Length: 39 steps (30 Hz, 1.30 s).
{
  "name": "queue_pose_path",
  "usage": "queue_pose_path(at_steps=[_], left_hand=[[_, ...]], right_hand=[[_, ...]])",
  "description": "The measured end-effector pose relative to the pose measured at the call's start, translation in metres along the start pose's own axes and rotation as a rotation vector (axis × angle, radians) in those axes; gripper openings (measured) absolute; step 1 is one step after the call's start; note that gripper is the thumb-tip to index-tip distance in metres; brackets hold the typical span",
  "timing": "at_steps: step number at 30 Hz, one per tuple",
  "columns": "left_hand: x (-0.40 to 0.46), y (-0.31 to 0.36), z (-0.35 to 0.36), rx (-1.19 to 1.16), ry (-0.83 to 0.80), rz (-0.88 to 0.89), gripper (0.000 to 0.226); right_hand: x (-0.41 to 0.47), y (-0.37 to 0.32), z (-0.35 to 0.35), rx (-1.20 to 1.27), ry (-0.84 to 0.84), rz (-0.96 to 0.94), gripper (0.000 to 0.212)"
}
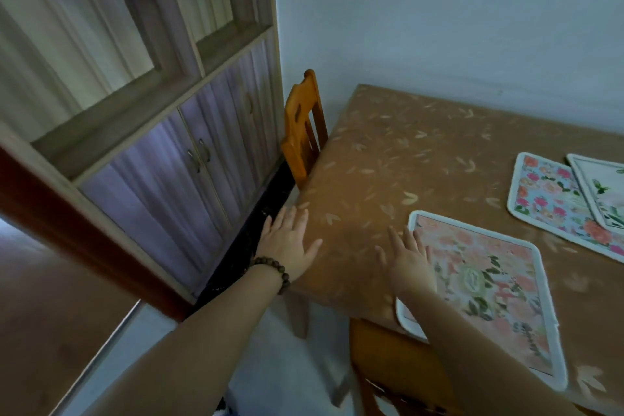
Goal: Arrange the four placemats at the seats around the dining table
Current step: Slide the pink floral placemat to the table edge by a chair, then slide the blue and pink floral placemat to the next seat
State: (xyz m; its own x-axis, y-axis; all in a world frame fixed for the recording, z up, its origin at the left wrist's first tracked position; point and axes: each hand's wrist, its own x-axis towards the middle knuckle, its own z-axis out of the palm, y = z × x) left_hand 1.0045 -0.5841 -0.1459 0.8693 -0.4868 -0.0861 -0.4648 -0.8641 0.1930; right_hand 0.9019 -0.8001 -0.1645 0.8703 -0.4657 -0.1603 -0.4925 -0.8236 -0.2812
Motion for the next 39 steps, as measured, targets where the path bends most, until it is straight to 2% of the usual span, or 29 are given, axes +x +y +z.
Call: queue_pose_path(at_steps=[7,14,25,31,39], left_hand=[[0.076,-0.092,-0.028,0.046,-0.078,0.189,0.074],[0.154,-0.115,-0.06,0.042,-0.032,0.397,0.072],[0.308,-0.043,-0.054,0.09,-0.036,0.738,0.072],[0.399,0.021,-0.034,0.217,-0.137,0.935,0.072],[0.451,0.083,-0.03,0.275,-0.206,1.167,0.073]], right_hand=[[0.033,-0.107,0.028,0.046,0.087,0.205,0.062],[0.063,-0.146,0.008,0.092,0.202,0.36,0.062],[0.16,-0.119,0.007,0.137,0.311,0.626,0.062],[0.214,-0.084,0.011,0.208,0.313,0.872,0.062],[0.232,-0.068,-0.013,0.284,0.383,1.105,0.058]])
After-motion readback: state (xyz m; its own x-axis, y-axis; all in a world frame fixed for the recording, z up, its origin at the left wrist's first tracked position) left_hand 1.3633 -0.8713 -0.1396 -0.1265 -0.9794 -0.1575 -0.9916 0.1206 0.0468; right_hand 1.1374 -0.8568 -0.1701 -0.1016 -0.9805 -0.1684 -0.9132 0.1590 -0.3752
